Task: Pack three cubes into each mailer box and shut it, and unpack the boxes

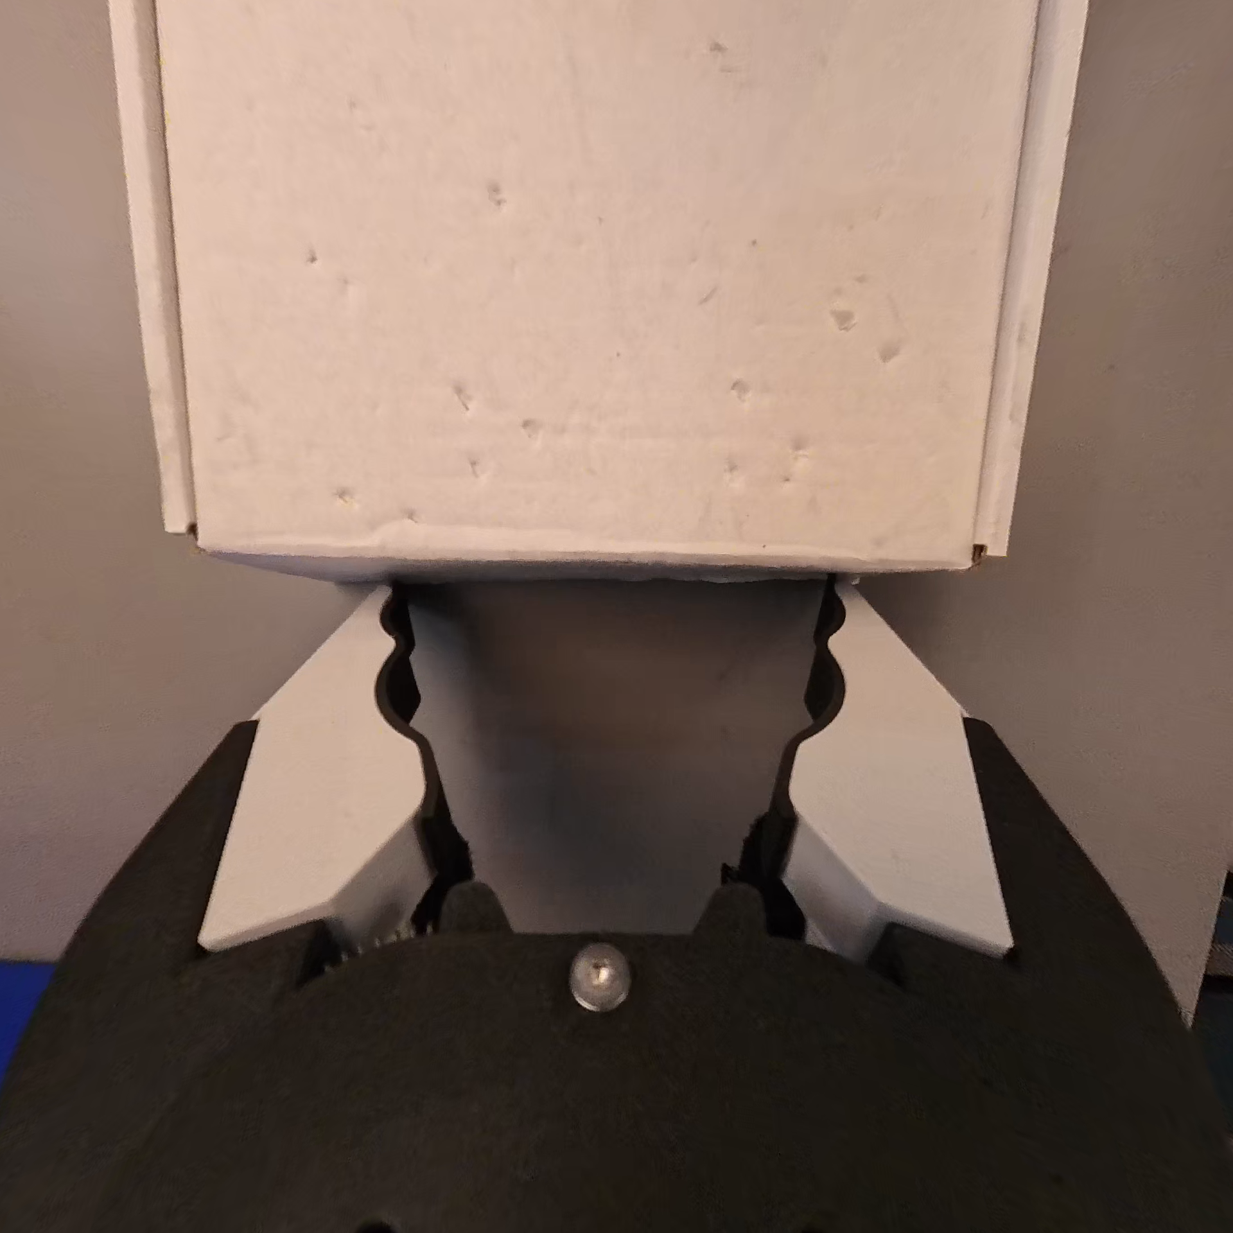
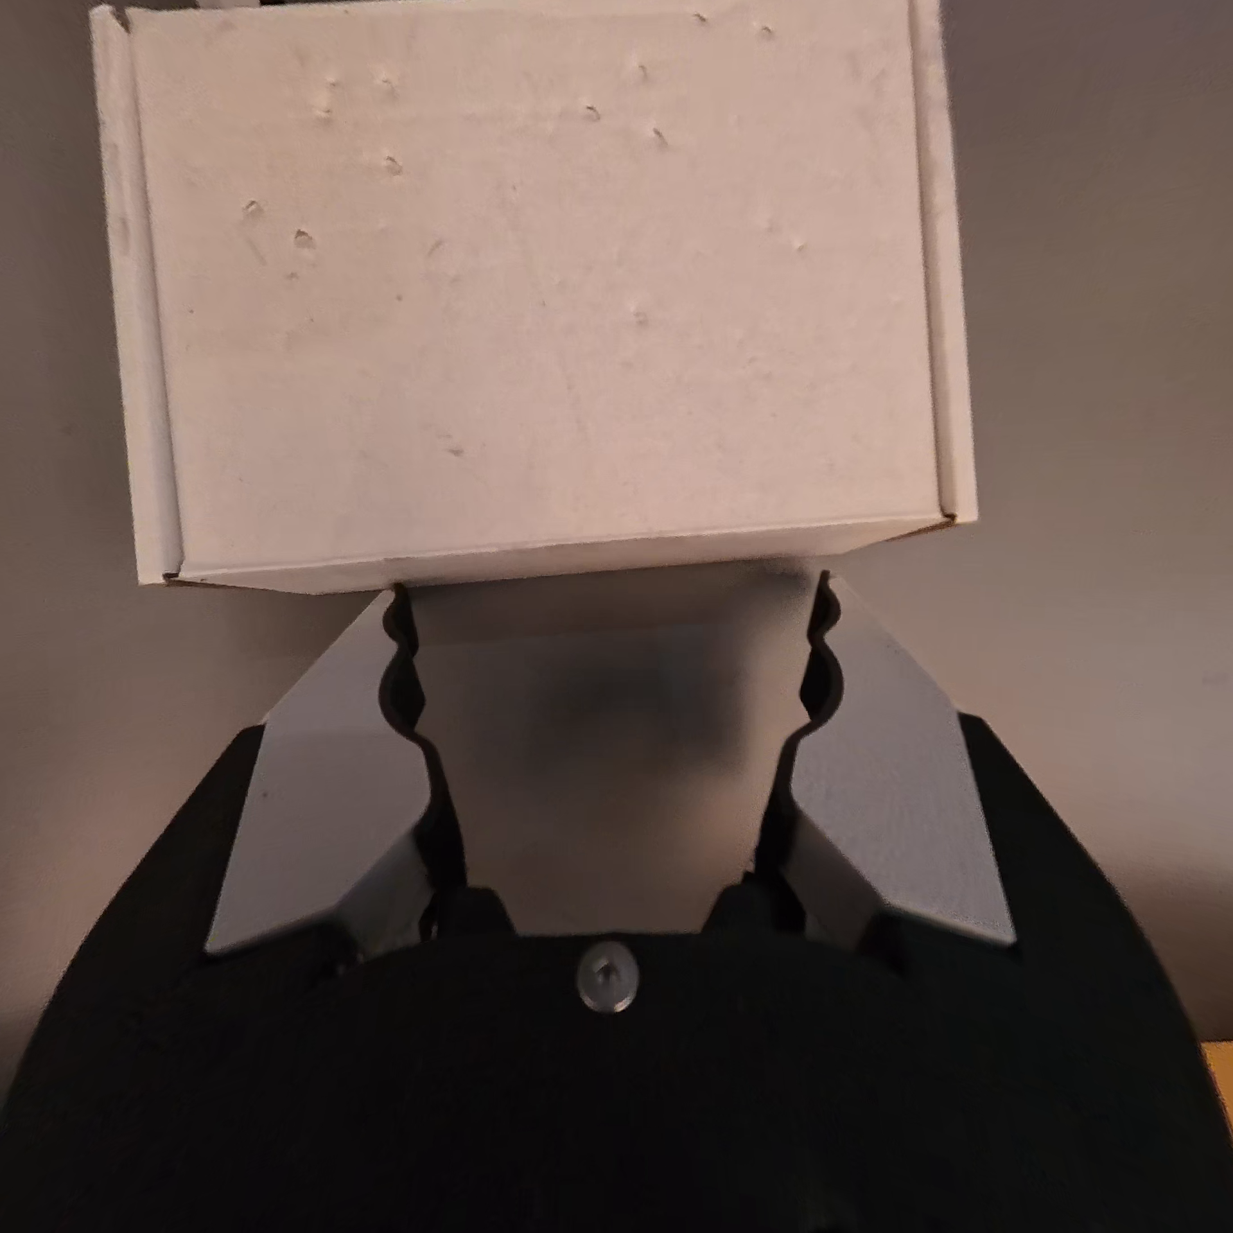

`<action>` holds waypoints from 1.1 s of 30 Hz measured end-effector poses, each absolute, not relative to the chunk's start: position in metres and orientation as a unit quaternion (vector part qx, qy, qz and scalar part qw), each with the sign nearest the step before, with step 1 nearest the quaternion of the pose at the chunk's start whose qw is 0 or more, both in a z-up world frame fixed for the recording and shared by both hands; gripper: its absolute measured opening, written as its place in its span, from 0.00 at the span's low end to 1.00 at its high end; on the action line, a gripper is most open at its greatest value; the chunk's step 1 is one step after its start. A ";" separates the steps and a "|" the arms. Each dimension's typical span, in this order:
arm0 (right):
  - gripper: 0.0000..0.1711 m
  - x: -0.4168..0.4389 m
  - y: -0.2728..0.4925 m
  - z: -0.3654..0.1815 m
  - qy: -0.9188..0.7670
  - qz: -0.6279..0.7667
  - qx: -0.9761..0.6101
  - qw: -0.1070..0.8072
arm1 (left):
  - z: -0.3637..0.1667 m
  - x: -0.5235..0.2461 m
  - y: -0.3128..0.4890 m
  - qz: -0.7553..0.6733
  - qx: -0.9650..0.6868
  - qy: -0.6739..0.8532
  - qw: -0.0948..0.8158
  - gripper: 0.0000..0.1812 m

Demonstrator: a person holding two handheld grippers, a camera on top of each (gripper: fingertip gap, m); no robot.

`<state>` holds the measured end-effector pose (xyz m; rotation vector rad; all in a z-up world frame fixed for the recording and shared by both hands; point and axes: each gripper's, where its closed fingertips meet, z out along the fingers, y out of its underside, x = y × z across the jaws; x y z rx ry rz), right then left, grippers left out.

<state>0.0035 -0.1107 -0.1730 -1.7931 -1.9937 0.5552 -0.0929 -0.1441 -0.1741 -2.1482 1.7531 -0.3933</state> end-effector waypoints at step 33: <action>0.67 -0.008 -0.115 -0.172 -0.726 0.213 -0.624 0.196 | -0.178 -0.098 -0.137 -0.116 -0.742 0.643 0.147 0.71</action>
